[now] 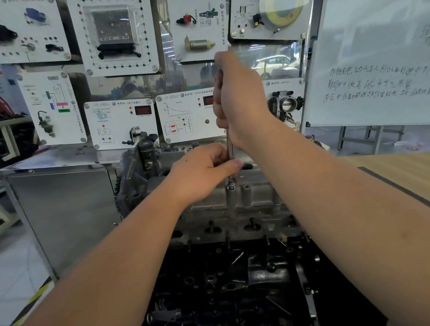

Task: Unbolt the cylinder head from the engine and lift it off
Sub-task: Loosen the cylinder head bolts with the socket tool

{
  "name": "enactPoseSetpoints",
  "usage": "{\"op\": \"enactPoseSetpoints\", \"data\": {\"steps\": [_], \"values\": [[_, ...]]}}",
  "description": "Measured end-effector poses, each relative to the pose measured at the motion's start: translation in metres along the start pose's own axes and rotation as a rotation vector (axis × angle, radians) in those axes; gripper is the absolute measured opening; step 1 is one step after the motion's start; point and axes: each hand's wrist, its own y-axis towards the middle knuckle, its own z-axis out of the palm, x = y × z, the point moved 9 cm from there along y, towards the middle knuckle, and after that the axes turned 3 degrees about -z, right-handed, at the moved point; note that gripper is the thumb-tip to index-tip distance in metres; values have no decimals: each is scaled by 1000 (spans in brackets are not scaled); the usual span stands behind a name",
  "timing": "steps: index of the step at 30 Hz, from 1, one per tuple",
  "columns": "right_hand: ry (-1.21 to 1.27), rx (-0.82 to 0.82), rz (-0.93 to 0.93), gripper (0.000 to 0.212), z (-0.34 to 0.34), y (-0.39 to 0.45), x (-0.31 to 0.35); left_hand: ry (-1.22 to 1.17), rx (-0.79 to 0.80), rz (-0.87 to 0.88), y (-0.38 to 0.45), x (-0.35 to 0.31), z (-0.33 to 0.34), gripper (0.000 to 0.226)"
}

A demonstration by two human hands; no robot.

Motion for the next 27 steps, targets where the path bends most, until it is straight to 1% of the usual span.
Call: {"op": "enactPoseSetpoints", "data": {"steps": [4,6,8,10,12,14,15,17,18,21,22,24,27], "values": [[46,-22,-25,22,1,-7,-3,71,-80,-10,1,-1,-3,39],[38,-82,-105,22,-5,-8,2,74,-82,-30,2,-1,-2,42],[51,-138,-162,25,-12,-8,6,104,-71,-28,2,-2,-1,39],[87,-145,-147,31,-14,-7,5,106,-35,-11,2,-1,-1,33],[134,-124,-122,33,-14,-5,4,12,34,8,1,0,3,27],[174,-58,-96,37,-11,-4,2,-72,72,15,0,3,5,17],[185,-7,-84,40,-7,-3,2,-97,76,17,0,4,6,10],[176,74,-89,44,-2,-2,2,-118,56,23,0,3,5,8],[157,93,-114,43,-2,-2,4,-109,41,25,0,2,5,10],[81,68,-250,37,-5,-4,7,-34,-11,25,1,-1,2,43],[51,41,-305,35,-7,-6,9,-13,-27,26,2,0,1,48],[12,-1,-379,33,-10,-8,12,-6,-40,16,5,1,0,52],[38,-8,-354,38,-11,-7,12,-20,7,-10,6,1,2,56]]}}
